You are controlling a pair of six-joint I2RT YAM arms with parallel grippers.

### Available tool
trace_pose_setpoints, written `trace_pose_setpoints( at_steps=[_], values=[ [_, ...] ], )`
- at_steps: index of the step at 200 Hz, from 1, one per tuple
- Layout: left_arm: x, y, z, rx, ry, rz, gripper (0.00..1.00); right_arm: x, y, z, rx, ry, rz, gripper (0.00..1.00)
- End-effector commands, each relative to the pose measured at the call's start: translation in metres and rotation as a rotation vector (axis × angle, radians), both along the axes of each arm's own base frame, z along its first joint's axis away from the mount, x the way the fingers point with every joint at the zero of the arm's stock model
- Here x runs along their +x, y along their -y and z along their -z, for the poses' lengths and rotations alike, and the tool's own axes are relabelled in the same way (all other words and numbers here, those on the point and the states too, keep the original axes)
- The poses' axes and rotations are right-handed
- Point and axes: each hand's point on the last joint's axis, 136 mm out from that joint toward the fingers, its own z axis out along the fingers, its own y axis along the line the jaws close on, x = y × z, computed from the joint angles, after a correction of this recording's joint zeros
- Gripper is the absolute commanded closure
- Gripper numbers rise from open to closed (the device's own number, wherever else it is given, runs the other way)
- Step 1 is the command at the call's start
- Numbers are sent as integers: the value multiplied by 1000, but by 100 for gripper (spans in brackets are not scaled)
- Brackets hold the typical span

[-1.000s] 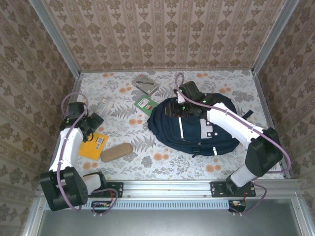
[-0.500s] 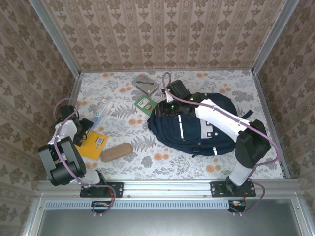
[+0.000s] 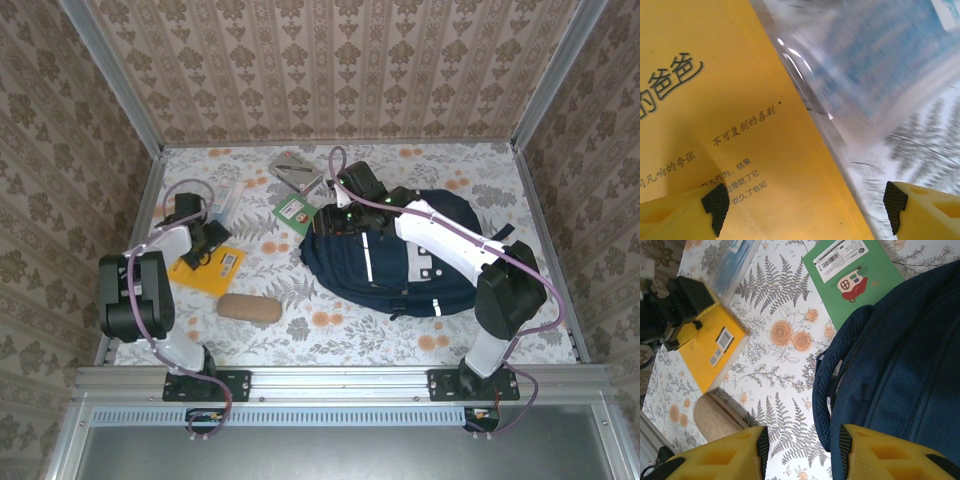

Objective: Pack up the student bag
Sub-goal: Move the book to the middle-left of the table, then rotate the book at the middle-left of the table.

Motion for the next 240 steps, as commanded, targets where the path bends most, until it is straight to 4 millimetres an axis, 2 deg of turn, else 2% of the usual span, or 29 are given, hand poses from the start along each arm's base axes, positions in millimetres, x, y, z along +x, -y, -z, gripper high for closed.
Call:
trace_pose_setpoints(
  at_steps=[1, 22, 44, 68, 85, 112, 152, 196, 240],
  values=[
    [-18, 56, 30, -128, -107, 152, 15, 0, -10, -6, 32, -2, -10, 56],
    [-12, 76, 22, -127, -90, 226, 15, -1, -18, -5, 38, -4, -23, 55],
    [-7, 87, 2, -123, -52, 285, 15, -1, -32, 0, 42, -11, -48, 56],
    [-9, 79, -26, -79, -8, 278, 14, 0, -53, 7, 42, -5, -83, 56],
    [-18, 65, -35, -80, -1, 226, 14, 4, -70, 14, 44, -2, -112, 56],
    [-42, 44, -29, -137, -12, 104, 14, 15, -98, 31, 32, 5, -167, 56],
    [-76, 26, -6, -174, -59, -42, 13, 40, -134, 62, 22, 37, -226, 56],
    [-69, 33, 6, -233, -22, -30, 13, 68, -157, 101, -4, 83, -253, 55],
    [-63, 33, 13, -234, -25, -26, 13, 90, -169, 123, -33, 130, -258, 51]
  ],
)
